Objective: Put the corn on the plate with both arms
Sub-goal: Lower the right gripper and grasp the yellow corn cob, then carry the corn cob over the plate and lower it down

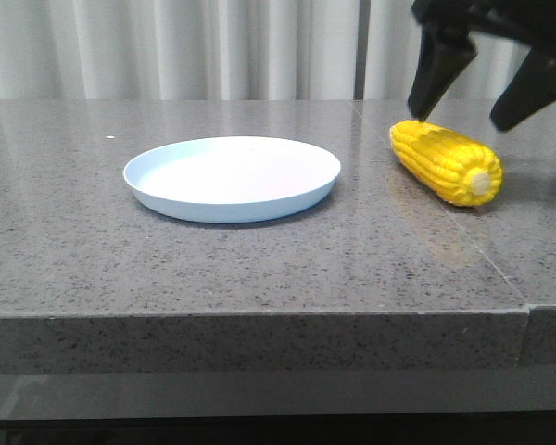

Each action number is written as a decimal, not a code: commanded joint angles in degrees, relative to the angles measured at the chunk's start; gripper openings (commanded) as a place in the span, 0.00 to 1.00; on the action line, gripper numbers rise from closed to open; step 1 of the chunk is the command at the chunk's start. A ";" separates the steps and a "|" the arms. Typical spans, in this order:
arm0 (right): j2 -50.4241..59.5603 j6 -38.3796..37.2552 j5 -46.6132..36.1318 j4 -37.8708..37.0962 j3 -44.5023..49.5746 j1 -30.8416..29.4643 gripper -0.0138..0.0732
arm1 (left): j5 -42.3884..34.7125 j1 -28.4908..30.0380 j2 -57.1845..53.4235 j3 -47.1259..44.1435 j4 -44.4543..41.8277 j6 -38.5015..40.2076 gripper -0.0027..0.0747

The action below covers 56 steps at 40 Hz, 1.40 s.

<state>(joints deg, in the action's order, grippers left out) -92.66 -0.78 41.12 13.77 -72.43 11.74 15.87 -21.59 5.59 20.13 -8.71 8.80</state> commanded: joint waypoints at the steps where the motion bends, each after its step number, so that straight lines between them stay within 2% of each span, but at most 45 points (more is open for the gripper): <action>1: -0.55 1.20 0.20 0.67 -3.58 -0.04 0.89 | -4.07 -0.07 0.63 1.57 -0.22 0.41 0.01; 7: -1.62 1.20 1.21 0.67 -4.51 -0.04 0.88 | -4.07 -0.07 0.63 1.57 -0.22 0.41 0.01; 10: -1.62 1.20 1.53 0.67 -4.51 -0.04 0.83 | -4.07 -0.07 0.63 1.57 -0.22 0.41 0.01; 20: -1.62 1.20 2.33 0.80 -4.51 -0.04 0.41 | -4.07 -0.07 0.63 1.57 -0.22 0.41 0.01; 25: -1.62 1.20 2.28 0.80 -4.77 -0.04 0.29 | -4.07 -0.07 0.63 1.57 -0.22 0.41 0.01; 30: -0.35 1.14 3.64 1.18 -6.98 -0.04 0.27 | -4.07 -0.07 0.63 1.57 -0.22 0.41 0.01; 41: 2.67 1.14 3.61 14.50 -14.67 1.17 0.27 | -4.07 -0.07 0.63 1.57 -0.22 0.41 0.01; 56: -2.28 -2.11 -6.04 15.85 -15.44 14.41 0.27 | -4.07 -0.07 0.63 1.57 -0.22 0.41 0.01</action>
<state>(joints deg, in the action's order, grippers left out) -95.44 -1.98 39.88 28.01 -85.76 24.50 15.87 -21.59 5.59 20.13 -8.81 8.80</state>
